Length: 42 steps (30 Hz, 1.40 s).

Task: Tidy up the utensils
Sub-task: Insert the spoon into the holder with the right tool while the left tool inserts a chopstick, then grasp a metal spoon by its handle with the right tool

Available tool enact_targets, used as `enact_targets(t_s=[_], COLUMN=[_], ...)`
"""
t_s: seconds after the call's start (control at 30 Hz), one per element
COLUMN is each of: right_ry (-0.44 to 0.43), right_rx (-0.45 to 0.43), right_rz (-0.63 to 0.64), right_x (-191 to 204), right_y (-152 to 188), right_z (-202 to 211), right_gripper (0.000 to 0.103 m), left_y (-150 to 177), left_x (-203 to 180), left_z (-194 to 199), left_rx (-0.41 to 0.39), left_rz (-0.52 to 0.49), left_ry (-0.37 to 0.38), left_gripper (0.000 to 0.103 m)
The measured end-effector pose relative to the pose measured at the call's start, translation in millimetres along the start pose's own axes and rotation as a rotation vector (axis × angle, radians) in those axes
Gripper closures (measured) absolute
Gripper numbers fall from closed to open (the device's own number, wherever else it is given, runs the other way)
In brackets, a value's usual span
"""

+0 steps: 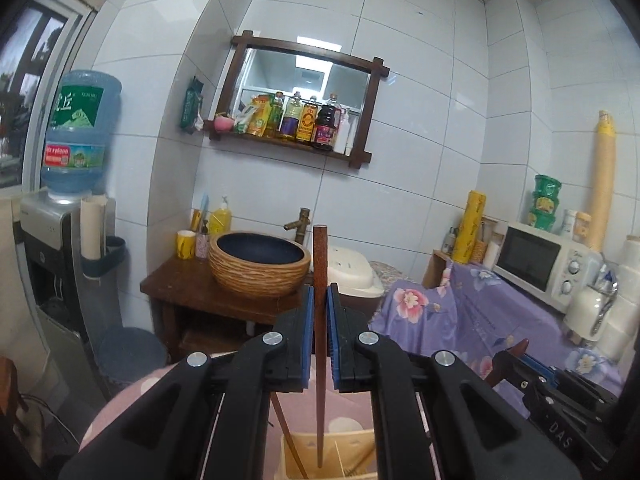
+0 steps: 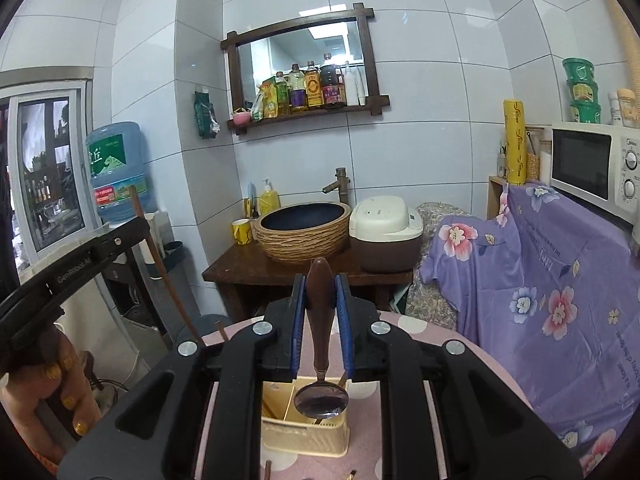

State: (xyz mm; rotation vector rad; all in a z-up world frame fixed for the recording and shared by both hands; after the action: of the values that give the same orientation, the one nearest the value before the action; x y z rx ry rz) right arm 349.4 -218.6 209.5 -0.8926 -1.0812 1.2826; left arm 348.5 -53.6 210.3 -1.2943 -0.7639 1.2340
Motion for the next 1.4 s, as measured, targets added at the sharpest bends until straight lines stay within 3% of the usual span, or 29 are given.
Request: enact_targets(t_s=[0.27,0.63,0.67,0.93,0.97,1.0,1.07,1.2,1.4], right_ry=[0.003,0.008,0.012,0.001,-0.003,0.001,0.011,-0.005,0.004], right_rx=[0.080,0.179,0.184,0.177,0.172,0.161,0.136,0.174,0.312], right_rz=[-0.019,-0.029,-0.026,-0.015,-0.014,-0.009,0.003,0.028,0.026], right_x=[-1,-4,-3,-4,-3,-4,-3,-2,-10], right_y=[54,115,118,130,130,130,131,146,199], right_z=[-56,-81,-83,-84,-80,-75,-61,-36,-2], right_gripper=[0.087,0.087,0.087,0.084,0.076,0.067,0.062,0.062,0.062], left_y=[50,125,130,141,141,140,143,160,219], left_x=[11,23,24,31,30,31,34,41,61], left_z=[-36,-48,-49,-48,-43,-37,-23,5,43], left_rx=[0.072,0.201,0.213,0.260,0.261,0.257,0.260,0.326,0.489], left_rz=[0.015,0.027,0.026,0.034,0.028,0.030,0.051,0.040,0.029], left_ry=[-0.040,-0.023,-0.027,-0.014,-0.010,-0.004,-0.002,-0.024,-0.058], left_gripper=[0.095,0.096,0.100,0.099,0.092,0.074,0.048,0.047,0.049])
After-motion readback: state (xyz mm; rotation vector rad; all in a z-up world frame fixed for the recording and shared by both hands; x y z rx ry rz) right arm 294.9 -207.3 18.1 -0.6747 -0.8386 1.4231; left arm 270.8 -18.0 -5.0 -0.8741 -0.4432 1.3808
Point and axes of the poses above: each gripper's, at about its wrist camera, not at the fingertips, and z roughly against the way its jaws point, x to its left, y to its underside, the point moved 3 cm from there along -z, roughly the way its jaws point, and after that the axes turned 1 degree about z, right-handed, at the moved point
